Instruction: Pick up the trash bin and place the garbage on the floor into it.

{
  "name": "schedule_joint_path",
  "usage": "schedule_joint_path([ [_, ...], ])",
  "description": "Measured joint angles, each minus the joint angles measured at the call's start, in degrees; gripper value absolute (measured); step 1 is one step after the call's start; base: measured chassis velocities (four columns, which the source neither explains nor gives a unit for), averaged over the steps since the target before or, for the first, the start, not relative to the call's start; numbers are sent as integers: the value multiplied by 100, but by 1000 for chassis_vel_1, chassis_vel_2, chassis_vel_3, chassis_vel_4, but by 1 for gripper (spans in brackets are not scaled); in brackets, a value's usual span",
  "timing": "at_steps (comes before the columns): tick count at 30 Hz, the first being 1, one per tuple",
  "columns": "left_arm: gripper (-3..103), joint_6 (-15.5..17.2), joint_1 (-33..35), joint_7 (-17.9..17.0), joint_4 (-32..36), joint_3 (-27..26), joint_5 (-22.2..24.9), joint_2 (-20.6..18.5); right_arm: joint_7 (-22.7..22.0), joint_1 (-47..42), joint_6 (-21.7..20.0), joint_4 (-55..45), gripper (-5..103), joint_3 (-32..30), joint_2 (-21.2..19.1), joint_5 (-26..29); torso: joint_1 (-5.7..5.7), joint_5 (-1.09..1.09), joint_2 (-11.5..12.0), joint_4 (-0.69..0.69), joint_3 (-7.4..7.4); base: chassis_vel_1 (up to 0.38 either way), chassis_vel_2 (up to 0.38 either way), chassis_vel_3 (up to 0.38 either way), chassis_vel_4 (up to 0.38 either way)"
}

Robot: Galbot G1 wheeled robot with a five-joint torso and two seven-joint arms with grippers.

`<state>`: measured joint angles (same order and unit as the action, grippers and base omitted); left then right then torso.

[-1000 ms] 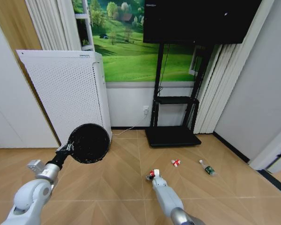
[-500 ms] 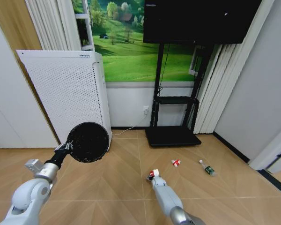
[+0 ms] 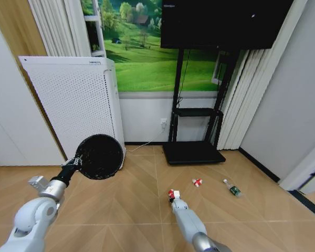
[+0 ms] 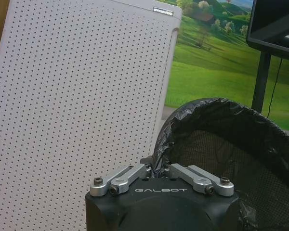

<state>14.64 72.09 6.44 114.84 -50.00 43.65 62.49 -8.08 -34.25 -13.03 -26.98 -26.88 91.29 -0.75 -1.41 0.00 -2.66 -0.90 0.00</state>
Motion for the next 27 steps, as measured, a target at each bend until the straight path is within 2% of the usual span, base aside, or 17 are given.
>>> schedule_joint_path([
  [11,4,10,-8,44,-13,-11,-25,78,0,-319,-112,-598,39,-3,-36,-17,0,1,0,0,0,0,0,0,0],
  [20,4,19,-121,159,-254,119,-240,200,-183,-885,-395,-1929,39,-153,-407,705,0,1,0,1,0,0,0,0,0],
  [23,4,-2,-335,240,-535,281,-369,264,-267,-1272,-436,-2632,39,-286,-626,1007,0,2,0,0,0,0,0,0,0],
  [25,4,-10,-392,256,-611,329,-394,272,-284,-1346,-436,-2753,39,-313,-668,1058,0,2,0,0,0,0,0,0,0],
  [27,4,-54,-605,304,-927,574,-493,282,-303,-1689,-431,-3315,39,-452,-834,1243,0,2,1,-1,0,0,0,0,0],
])
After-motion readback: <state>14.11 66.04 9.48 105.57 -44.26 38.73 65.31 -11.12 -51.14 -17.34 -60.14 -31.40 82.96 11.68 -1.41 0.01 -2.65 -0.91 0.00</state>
